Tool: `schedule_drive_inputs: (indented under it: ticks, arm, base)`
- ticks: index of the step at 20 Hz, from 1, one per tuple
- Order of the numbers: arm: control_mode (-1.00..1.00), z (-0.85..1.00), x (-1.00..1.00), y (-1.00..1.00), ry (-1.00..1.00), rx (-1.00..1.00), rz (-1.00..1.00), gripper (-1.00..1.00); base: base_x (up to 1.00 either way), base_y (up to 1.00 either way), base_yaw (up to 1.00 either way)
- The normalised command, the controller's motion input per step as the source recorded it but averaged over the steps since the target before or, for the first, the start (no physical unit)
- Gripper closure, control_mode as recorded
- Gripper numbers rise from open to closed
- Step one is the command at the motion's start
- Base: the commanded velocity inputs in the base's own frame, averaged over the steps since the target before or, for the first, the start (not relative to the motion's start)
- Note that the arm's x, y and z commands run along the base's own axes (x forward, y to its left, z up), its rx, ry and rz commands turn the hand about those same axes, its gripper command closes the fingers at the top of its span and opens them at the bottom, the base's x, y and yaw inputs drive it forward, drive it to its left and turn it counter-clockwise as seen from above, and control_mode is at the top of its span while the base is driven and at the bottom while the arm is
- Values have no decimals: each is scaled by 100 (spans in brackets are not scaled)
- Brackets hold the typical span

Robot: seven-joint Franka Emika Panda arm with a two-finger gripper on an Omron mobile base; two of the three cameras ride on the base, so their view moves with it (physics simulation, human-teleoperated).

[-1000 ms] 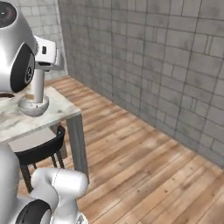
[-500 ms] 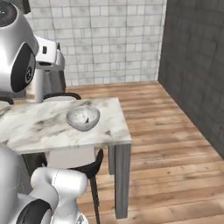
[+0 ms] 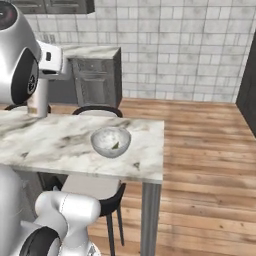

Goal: There is a bowl on the dining counter. Grab a lemon wedge from the fridge and place it in the bowl. Then get the liquor bottle and glass cup from the cabinet and place them next to the bowl.

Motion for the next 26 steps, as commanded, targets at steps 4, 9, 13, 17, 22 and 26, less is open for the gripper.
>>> schedule_drive_inputs:
  ticks: [4,9,13,17,22,26]
  arm:
    - [-100,-18,61,-38,0,0,15,100]
    - [-100,-40,73,-90,0,3,25,100]
    - [-100,-54,68,-97,0,6,33,100]
    - [-100,-66,61,-74,-6,4,37,100]
    - [-100,-69,43,-61,-17,5,35,100]
    - [-100,-71,39,-55,-20,4,33,100]
  base:
    - [22,-9,5]
    - [0,0,0]
    - [0,0,0]
    - [0,0,0]
    - [0,0,0]
    - [0,0,0]
